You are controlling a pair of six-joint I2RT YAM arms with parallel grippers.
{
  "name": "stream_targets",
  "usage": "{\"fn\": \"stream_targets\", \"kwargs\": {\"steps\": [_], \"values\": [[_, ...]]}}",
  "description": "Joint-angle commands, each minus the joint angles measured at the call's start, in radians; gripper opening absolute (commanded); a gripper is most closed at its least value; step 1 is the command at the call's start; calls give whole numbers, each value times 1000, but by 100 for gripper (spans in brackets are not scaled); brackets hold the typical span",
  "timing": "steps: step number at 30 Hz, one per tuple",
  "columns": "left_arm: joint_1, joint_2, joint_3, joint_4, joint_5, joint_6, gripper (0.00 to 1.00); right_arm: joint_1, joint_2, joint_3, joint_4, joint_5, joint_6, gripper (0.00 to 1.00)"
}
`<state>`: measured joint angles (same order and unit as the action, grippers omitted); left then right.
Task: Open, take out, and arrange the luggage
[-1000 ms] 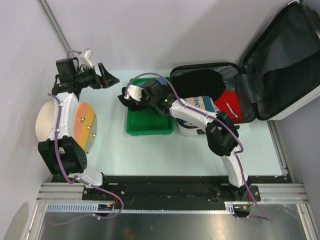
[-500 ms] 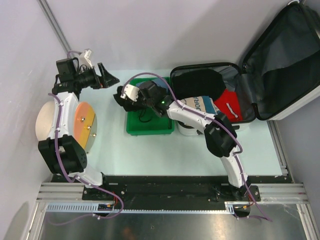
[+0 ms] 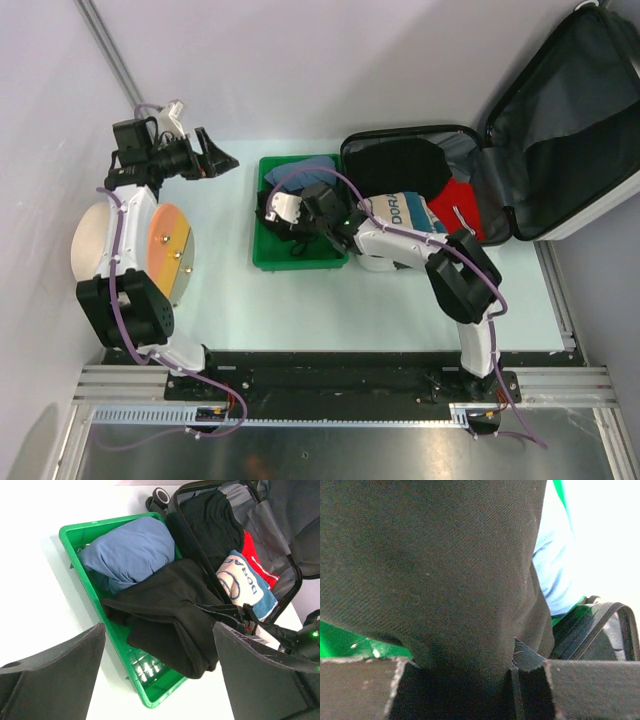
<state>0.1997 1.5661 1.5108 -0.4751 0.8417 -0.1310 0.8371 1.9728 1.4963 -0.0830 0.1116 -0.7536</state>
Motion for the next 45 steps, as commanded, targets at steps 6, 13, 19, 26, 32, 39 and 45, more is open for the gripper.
{"fn": "stream_targets", "kwargs": {"steps": [6,13,19,26,32,39,45], "values": [[9,-46,-37,24,10,21,93,74,195,130,194,227,-86,9],[10,-54,-43,24,23,21,93,94,52,157,-53,79,29,78],[10,-48,-29,24,65,13,93,54,-58,249,-291,-171,144,99],[-25,-74,-90,24,135,66,73,-113,-51,407,-454,-482,413,92],[-164,-43,-182,24,44,128,59,-191,31,432,-520,-487,525,71],[-342,121,-251,24,-125,212,50,-366,-46,400,-572,-497,559,72],[-367,242,-270,18,-240,245,51,-553,-159,299,-667,-457,496,75]]}}
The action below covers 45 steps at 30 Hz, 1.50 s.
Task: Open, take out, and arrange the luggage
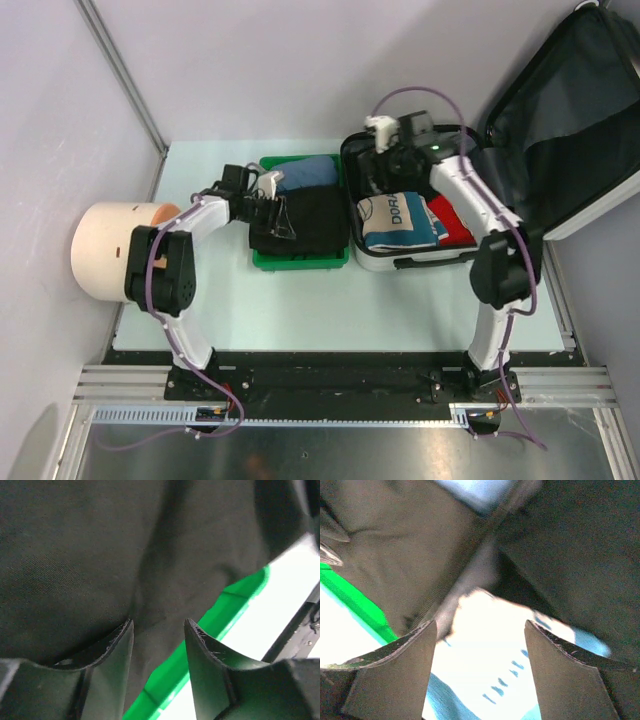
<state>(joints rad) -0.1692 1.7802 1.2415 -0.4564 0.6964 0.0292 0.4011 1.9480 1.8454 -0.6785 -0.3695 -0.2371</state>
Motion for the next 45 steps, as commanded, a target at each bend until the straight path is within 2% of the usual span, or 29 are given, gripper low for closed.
{"fn": "stream_targets", "kwargs": {"steps": [1,2,3,5,7,8,12,18,21,23,26,27,28,30,33,39,41,45], "values": [[3,28,6,-10,-97,87,54,-178,-159,-69,-81,18,-24,75],[2,12,13,-16,-94,93,59,-205,-167,-89,-107,8,-30,75],[2,-7,18,-18,-78,97,70,-223,-175,-97,-121,7,-42,76],[2,-51,39,-16,-34,113,79,-258,-185,-109,-150,10,-62,75],[2,-117,74,-19,1,110,95,-263,-192,-139,-156,12,-76,74],[0,-136,87,-18,8,107,100,-260,-189,-155,-158,1,-79,74],[0,-208,131,-27,8,103,100,-237,-155,-178,-194,-6,-74,73],[0,-254,150,-38,20,87,100,-225,-123,-268,-191,20,-56,84],[-3,-255,153,-39,48,80,100,-225,-98,-294,-193,15,-41,93],[-16,-252,161,-39,45,84,100,-232,-66,-307,-205,12,-38,93],[-47,-242,183,-41,37,98,99,-265,-40,-308,-208,-23,-38,69],[-59,-235,191,-41,37,101,99,-274,-41,-305,-207,-28,-39,64],[-73,-225,214,-41,37,104,98,-295,-52,-301,-213,-66,-44,66],[-130,-179,249,-41,35,104,98,-323,-73,-284,-222,-126,-63,77],[-208,-81,382,-41,11,75,97,-380,-98,-241,-233,-206,-74,84],[-351,167,642,-41,-90,6,95,-444,-60,-215,-199,-178,-59,87],[-384,217,683,-38,-127,6,95,-444,-51,-229,-149,-181,-42,91],[-414,326,772,-41,-130,0,95,-441,-2,-232,-96,-204,-28,92]]}}
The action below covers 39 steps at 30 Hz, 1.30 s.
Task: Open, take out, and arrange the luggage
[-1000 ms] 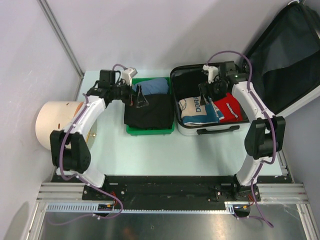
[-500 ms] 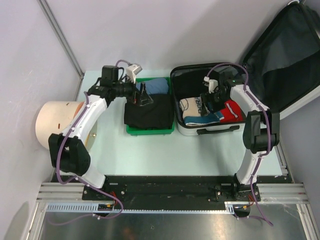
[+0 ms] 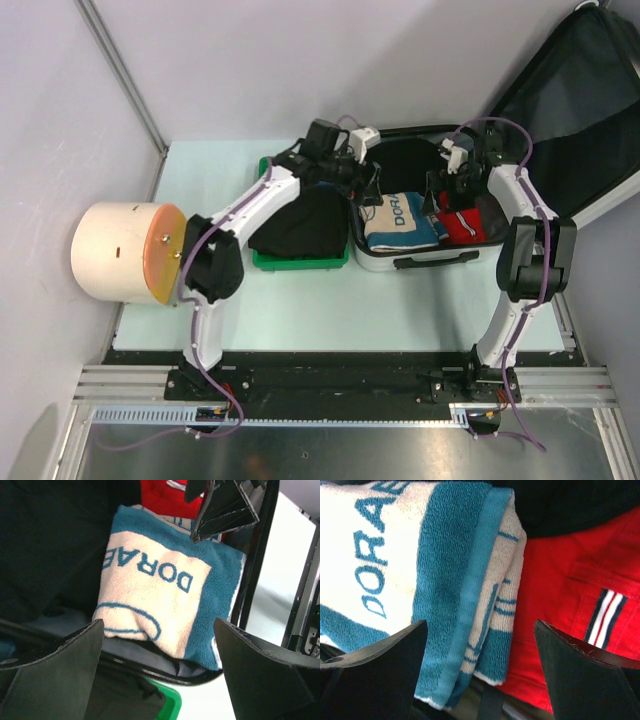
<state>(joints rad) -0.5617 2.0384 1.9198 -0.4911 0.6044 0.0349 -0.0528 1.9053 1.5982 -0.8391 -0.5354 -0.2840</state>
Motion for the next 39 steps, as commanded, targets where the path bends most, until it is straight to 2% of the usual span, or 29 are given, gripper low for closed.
{"fn": "stream_targets", "kwargs": {"steps": [1,10,18,21,22,24,26,27,30,39], "values": [[-30,104,106,-6,-38,-3,95,13,46,14,80,-44,20,92],[-66,255,205,-6,-52,14,95,13,80,2,78,-112,-10,84],[-72,342,306,-4,3,-30,94,13,41,-15,64,-109,-27,83],[-78,370,338,-4,57,-29,73,10,26,-15,54,-101,-29,83],[-81,367,338,-4,69,-29,55,10,18,-14,52,-100,-29,83],[-83,358,329,-4,75,-29,39,1,0,-14,49,-95,-29,83],[-83,335,320,-4,83,-30,32,-7,-11,-12,48,-89,-30,83],[-83,324,311,-4,87,-29,20,-16,-23,-12,48,-83,-30,83],[-84,266,304,-6,84,-29,0,-39,-37,-1,40,-78,-32,84],[-70,54,338,-4,-66,-29,0,-67,-117,26,66,-29,-24,92]]}}
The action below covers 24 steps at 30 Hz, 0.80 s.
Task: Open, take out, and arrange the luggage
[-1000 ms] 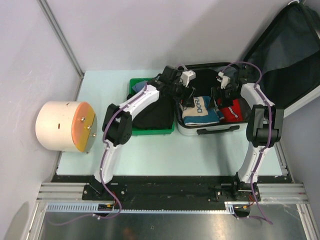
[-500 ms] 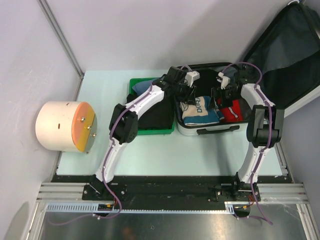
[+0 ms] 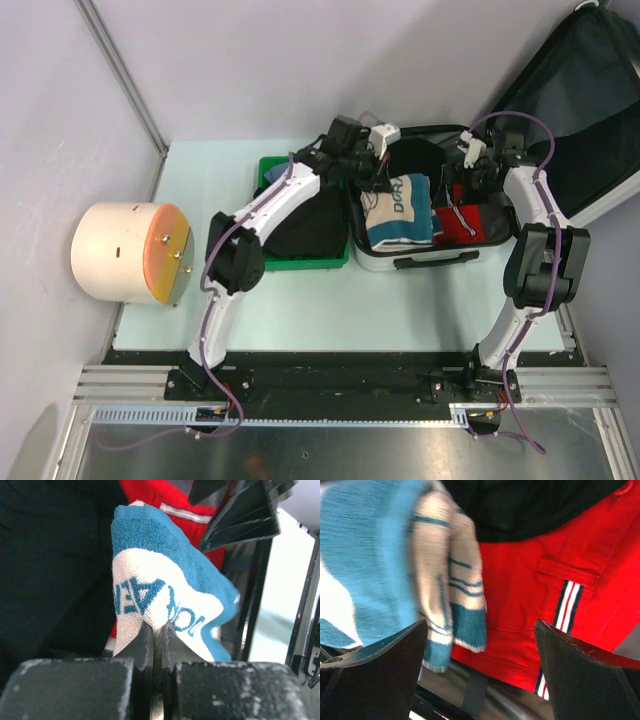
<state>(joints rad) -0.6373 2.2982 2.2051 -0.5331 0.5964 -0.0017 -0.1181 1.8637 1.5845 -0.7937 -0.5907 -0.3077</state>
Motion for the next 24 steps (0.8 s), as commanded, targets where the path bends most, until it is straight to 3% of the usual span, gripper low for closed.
{"fn": "stream_targets", "kwargs": {"steps": [1,11,16,24], "values": [[20,-215,51,38,-61,-21,0,-2,-81,42,24,31,-1,92],[221,-232,-33,42,-70,-178,0,-2,-87,65,31,54,25,93],[329,-198,-76,45,-33,-172,0,1,-87,74,11,68,22,93],[451,-146,-163,48,-144,-162,0,23,-97,81,-6,97,21,93]]}}
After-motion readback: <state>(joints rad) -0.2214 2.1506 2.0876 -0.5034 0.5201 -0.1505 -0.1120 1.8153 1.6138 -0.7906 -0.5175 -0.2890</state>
